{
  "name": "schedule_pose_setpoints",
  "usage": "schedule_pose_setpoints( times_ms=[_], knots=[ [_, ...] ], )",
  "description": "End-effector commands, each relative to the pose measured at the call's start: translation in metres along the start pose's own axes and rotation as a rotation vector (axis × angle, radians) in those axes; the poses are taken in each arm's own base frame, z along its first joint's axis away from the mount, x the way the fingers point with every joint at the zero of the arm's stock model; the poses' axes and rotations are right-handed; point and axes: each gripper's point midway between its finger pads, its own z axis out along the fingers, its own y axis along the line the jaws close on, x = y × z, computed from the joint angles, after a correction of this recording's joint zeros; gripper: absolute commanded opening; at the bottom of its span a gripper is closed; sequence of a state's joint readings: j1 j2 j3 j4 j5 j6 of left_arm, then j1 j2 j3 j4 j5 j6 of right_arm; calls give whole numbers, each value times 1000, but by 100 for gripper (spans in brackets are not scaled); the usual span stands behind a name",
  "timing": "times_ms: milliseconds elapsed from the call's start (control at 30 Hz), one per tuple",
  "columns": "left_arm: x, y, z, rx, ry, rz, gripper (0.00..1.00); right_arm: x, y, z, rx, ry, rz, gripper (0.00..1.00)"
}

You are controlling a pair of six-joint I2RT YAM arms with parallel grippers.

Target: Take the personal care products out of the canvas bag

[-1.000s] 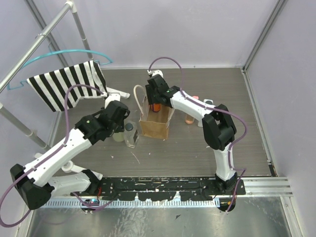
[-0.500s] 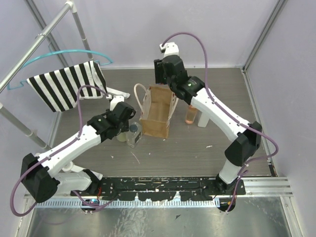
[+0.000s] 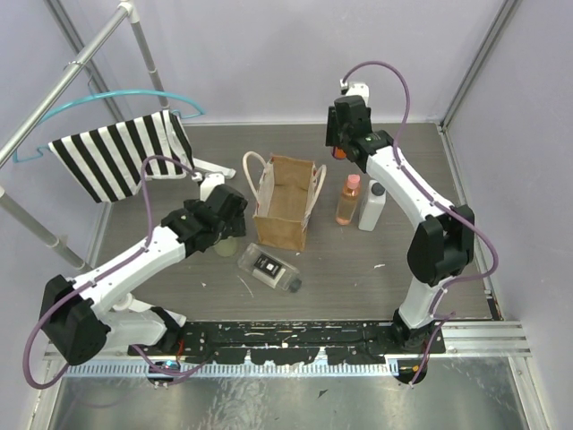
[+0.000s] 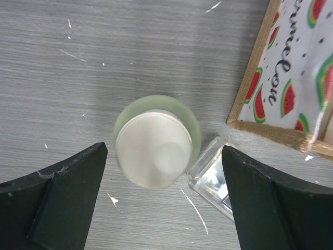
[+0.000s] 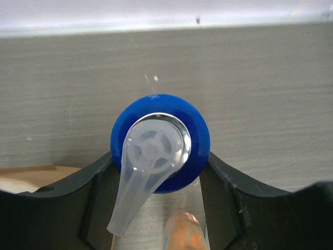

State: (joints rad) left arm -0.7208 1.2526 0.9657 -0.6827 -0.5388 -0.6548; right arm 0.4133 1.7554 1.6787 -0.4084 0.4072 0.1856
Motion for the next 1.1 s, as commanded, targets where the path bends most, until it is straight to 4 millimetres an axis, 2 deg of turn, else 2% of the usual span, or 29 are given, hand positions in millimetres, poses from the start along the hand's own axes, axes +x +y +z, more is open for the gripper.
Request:
schedule_pose_setpoints(
  times_ms=[0, 100, 267, 400, 567, 700, 800, 900, 967, 1067],
  knots=[
    [-43, 5, -33, 31, -126, -62, 99, 2, 7, 14, -33, -26, 65, 19],
    [-63, 10, -54, 52, -174, -81, 99, 26, -1, 30, -13, 41, 62, 19],
    [-84, 11, -83, 98, -202, -86, 99, 58, -5, 49, 7, 128, 41, 20],
    [-87, -3, -102, 217, -191, -83, 99, 79, -8, 56, 25, 174, 26, 34],
    [-45, -31, -101, 316, -29, 31, 99, 98, -11, 59, 31, 215, 12, 53],
    [3, -59, -91, 354, 74, 211, 99, 108, -16, 58, 46, 237, 2, 89],
    [29, -63, -83, 358, 136, 266, 99, 105, -20, 54, 53, 230, -4, 99],
    [36, -60, -81, 362, 137, 249, 99, 96, -24, 47, 65, 214, -11, 100],
    [34, -58, -82, 364, 120, 225, 99, 80, -27, 37, 67, 172, -9, 100],
    [38, -57, -85, 381, 126, 208, 99, 42, -25, 1, 33, 53, -32, 100]
  ],
)
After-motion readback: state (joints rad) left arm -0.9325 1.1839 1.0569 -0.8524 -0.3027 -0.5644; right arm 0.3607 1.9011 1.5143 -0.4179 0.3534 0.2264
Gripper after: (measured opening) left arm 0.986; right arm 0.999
